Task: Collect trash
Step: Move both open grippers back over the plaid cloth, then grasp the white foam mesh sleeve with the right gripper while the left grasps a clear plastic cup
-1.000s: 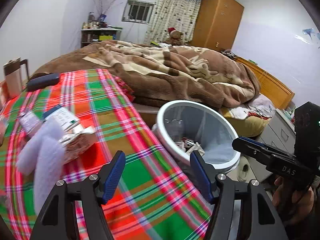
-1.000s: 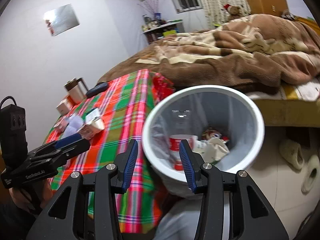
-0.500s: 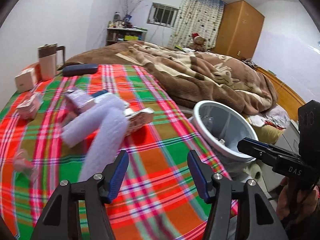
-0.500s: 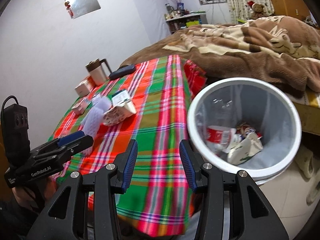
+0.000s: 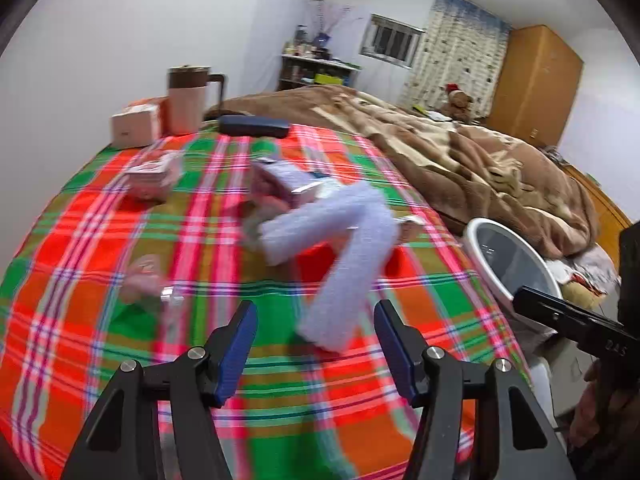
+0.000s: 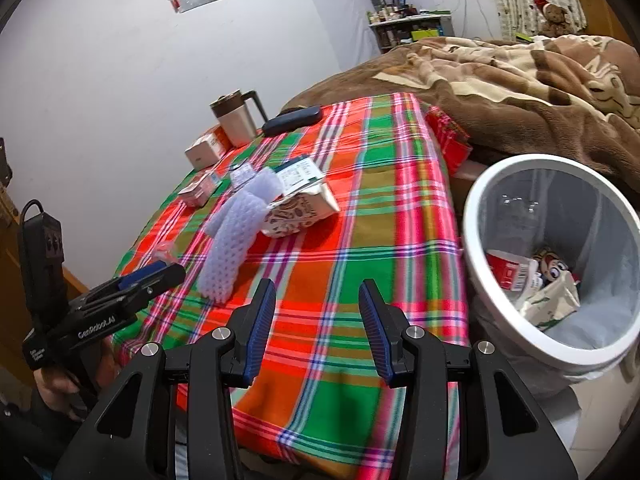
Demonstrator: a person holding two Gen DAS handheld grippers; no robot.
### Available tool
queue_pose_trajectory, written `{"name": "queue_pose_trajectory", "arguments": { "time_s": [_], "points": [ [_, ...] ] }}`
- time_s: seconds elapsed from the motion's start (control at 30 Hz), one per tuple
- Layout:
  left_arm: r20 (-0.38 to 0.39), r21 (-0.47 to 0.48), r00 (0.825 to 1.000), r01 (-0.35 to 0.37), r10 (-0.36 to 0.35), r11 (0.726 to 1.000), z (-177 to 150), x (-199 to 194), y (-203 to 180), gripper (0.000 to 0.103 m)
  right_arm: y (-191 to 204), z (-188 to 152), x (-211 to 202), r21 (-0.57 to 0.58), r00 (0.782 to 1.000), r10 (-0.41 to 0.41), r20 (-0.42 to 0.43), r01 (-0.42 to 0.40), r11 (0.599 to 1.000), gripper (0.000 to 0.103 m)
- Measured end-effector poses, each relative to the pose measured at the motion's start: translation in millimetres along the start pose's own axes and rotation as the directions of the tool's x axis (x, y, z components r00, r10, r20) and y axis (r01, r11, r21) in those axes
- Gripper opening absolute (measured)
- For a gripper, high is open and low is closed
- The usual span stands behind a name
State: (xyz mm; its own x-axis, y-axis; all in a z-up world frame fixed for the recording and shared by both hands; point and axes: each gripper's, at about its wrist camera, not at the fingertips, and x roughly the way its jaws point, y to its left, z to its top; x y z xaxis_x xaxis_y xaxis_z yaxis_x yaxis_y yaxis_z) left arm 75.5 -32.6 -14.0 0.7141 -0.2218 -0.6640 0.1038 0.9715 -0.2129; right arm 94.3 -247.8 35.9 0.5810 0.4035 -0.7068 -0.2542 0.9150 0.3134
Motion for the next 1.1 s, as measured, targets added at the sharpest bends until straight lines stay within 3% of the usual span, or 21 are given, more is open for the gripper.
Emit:
{"name": "queue_pose_trajectory", "arguments": {
  "time_s": [0.23, 0.43, 0.73, 0.93, 1.1],
  "points": [
    [0.007, -0.087, 0.995, -0.099, 0.1, 0.991, -0.2, -6.3, 40.2, 0.061, 11.8, 4.5, 11.1, -0.02, 1.0, 0.022, -0.021, -0.022, 1.0, 0.045],
    [-0.025, -0.197, 0.983, -0.185, 0.183, 0.963, -0.7, 0.4, 73.8, 0.061, 16.9, 7.6, 20.1, -0.028, 0.999, 0.029, -0.037, -0.03, 0.999, 0.045],
    [-0.079, -0.265, 0.979, -0.203, 0.188, 0.943, 9.1, 33.4, 93.0, 0.061, 28.2, 15.0, 31.2, -0.052, 0.998, 0.036, -0.055, -0.039, 0.998, 0.045],
    [-0.085, -0.245, 0.986, -0.161, 0.144, 0.956, 13.6, 44.9, 91.4, 0.034, 37.2, 19.1, 42.0, -0.067, 0.996, 0.048, -0.077, -0.054, 0.996, 0.045],
    [-0.08, -0.214, 0.989, -0.141, 0.126, 0.967, 11.6, 45.5, 89.5, 0.03, 48.9, 22.5, 55.6, -0.078, 0.992, 0.073, -0.101, -0.081, 0.994, 0.045]
  ]
}}
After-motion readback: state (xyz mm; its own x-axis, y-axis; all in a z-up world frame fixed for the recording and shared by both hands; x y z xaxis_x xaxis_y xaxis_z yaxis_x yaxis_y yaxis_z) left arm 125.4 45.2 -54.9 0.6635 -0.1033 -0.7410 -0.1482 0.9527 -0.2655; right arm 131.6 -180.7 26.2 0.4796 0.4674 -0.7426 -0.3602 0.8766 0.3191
